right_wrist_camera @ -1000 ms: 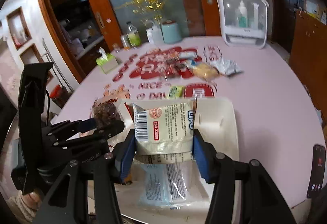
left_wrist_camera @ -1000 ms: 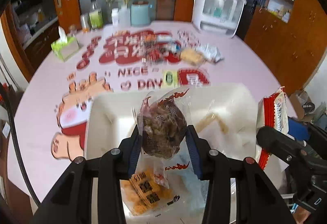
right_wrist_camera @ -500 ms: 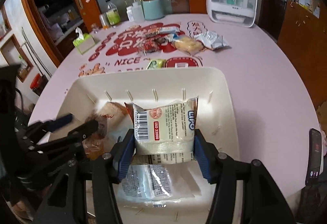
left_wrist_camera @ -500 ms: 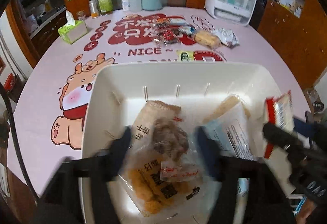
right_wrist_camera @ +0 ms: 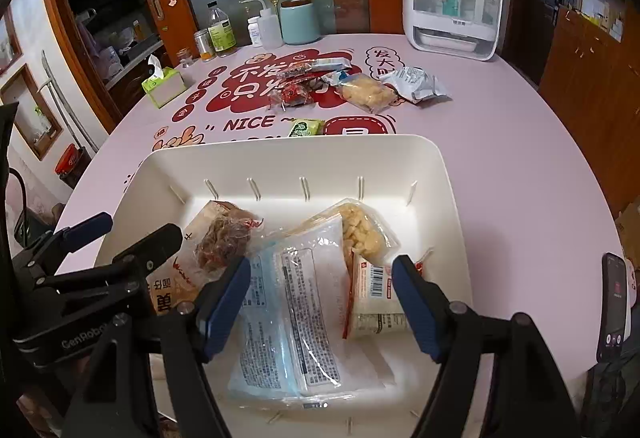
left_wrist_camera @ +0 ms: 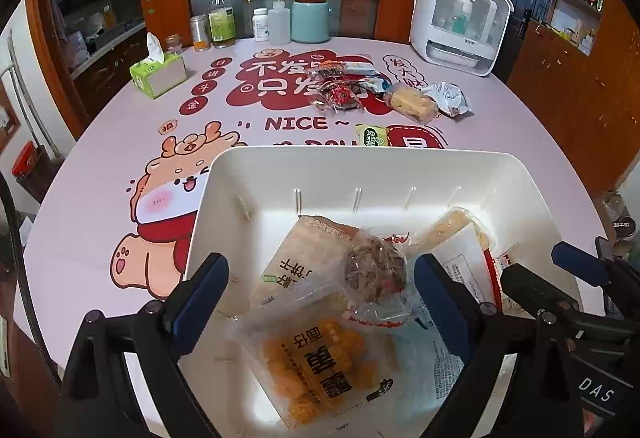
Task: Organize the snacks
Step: 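Lower nut bag into tray with left tool while right tool releases LIPO packet there, then move left tool to green-wrapped cake while right tool moves to white printed bag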
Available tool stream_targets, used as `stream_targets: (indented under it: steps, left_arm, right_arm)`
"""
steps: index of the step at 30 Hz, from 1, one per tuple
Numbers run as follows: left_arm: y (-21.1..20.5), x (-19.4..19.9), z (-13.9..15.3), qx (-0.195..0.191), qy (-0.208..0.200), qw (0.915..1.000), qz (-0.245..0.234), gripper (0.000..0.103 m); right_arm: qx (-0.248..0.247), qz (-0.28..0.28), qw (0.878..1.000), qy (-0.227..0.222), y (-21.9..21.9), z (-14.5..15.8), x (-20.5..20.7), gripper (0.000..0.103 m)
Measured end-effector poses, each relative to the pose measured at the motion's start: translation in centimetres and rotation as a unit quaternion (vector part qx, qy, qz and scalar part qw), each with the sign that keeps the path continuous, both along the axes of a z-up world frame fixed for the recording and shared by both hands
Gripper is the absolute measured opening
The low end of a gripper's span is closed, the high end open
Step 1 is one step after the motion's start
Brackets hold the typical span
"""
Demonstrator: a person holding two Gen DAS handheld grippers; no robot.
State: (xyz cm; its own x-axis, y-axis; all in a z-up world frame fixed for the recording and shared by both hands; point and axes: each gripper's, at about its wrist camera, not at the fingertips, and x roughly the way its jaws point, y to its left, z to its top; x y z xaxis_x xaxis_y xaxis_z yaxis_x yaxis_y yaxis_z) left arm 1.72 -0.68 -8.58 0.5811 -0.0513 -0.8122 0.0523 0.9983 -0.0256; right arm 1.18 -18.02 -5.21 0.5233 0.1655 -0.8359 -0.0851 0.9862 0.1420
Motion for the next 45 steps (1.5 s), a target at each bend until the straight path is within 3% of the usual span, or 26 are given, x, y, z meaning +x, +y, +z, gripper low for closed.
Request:
stream_targets:
  steps: [17,25,29,36,42,45]
  left_arm:
    - [-0.1,-0.9,1.7,-0.004,-0.037,0.9993,-0.001,0.093]
    - [-0.8,-1.2,2.8,0.029,-0.076,0.9967,-0.005,0.093]
    - [-0.9,-0.8,3.1,0.025,-0.079,0.9965,-0.009,0.093]
    - [-0.8,1.2,4.2,0.026,-0.078,0.9964,-0.022,0.093]
    - [-1.1,3.7,7.4,0.043,-0.117,0.9915,-0.036,0.093]
    - [-1.2,5.8,8.8,0.027,-0.105,0.9926,-0.054,0.093]
  right_arm:
    - [0.004,-0.007,1.0,-0.027,-0.6,1.0,-0.5,0.074]
    - [-0.02,-0.005,0.998,-0.06,-0.3,1.9,-0.8,0.074]
    - [-0.017,-0.009,0.998,-0.067,-0.7,2.2,-0.5,0.074]
    - [-0.034,-0.016,0.996,-0.083,-1.5,3.1,1.1,0.074]
    - [-0.055,-0.032,0.991,-0.115,-3.1,5.7,3.9,0.074]
    - [-0.064,-0.034,0.989,-0.126,-3.9,6.7,5.3,0.074]
